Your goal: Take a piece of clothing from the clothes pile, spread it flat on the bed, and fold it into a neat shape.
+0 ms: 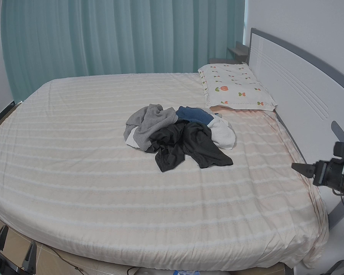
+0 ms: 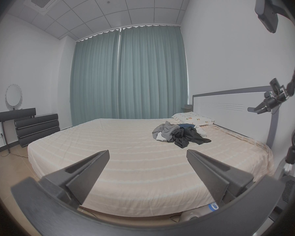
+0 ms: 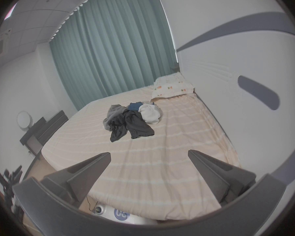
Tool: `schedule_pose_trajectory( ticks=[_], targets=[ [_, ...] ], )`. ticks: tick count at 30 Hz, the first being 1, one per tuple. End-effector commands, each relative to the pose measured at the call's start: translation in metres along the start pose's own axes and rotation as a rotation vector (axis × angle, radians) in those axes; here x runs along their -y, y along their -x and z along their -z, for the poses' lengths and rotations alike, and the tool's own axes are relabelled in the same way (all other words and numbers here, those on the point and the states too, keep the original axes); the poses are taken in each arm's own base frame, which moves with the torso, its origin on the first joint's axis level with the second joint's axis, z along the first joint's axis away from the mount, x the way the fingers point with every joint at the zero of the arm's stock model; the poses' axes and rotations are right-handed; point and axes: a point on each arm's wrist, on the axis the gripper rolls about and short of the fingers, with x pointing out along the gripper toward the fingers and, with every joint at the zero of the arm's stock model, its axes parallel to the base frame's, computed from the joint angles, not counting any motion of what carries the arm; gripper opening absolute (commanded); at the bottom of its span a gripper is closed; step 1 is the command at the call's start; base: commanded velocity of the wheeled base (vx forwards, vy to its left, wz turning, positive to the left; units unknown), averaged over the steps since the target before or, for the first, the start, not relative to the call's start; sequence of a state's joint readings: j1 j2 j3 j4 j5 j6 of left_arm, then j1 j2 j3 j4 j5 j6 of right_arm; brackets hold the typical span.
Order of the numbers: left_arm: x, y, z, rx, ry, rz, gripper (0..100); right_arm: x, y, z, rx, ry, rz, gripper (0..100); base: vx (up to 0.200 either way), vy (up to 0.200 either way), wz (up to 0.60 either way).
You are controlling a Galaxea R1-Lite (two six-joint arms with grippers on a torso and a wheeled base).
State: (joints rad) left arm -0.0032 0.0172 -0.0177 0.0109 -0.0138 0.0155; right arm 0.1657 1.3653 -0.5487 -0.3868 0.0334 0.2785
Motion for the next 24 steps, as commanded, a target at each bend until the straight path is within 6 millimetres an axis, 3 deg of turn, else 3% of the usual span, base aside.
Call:
schedule_pose_trajectory(
  ticks=[1,3,5,6,12,24],
  targets=[
    [0.000,0.000,0.005,0.001,0.000,0.000,100,-0.029,-0.259,0.029,-0.133,-0.260,0.101,100,0.000,0.000,0.00],
    [0.000,0.000,0.005,0.001,0.000,0.000,100,-0.031,-0.277,0.029,-0.124,-0.320,0.104,100,0.000,0.000,0.00],
    [0.000,0.000,0.005,0.001,0.000,0.000,100,-0.031,-0.280,0.030,-0.125,-0.332,0.105,100,0.000,0.000,0.00],
    [0.000,0.000,0.005,0.001,0.000,0.000,100,-0.030,-0.298,0.034,-0.128,-0.388,0.112,100,0.000,0.000,0.00],
    [0.000,0.000,0.005,0.001,0.000,0.000,100,-0.029,-0.326,0.046,-0.124,-0.464,0.116,100,0.000,0.000,0.00],
    [0.000,0.000,0.005,0.001,0.000,0.000,100,-0.035,-0.350,0.057,-0.106,-0.516,0.095,100,0.000,0.000,0.00]
  ],
)
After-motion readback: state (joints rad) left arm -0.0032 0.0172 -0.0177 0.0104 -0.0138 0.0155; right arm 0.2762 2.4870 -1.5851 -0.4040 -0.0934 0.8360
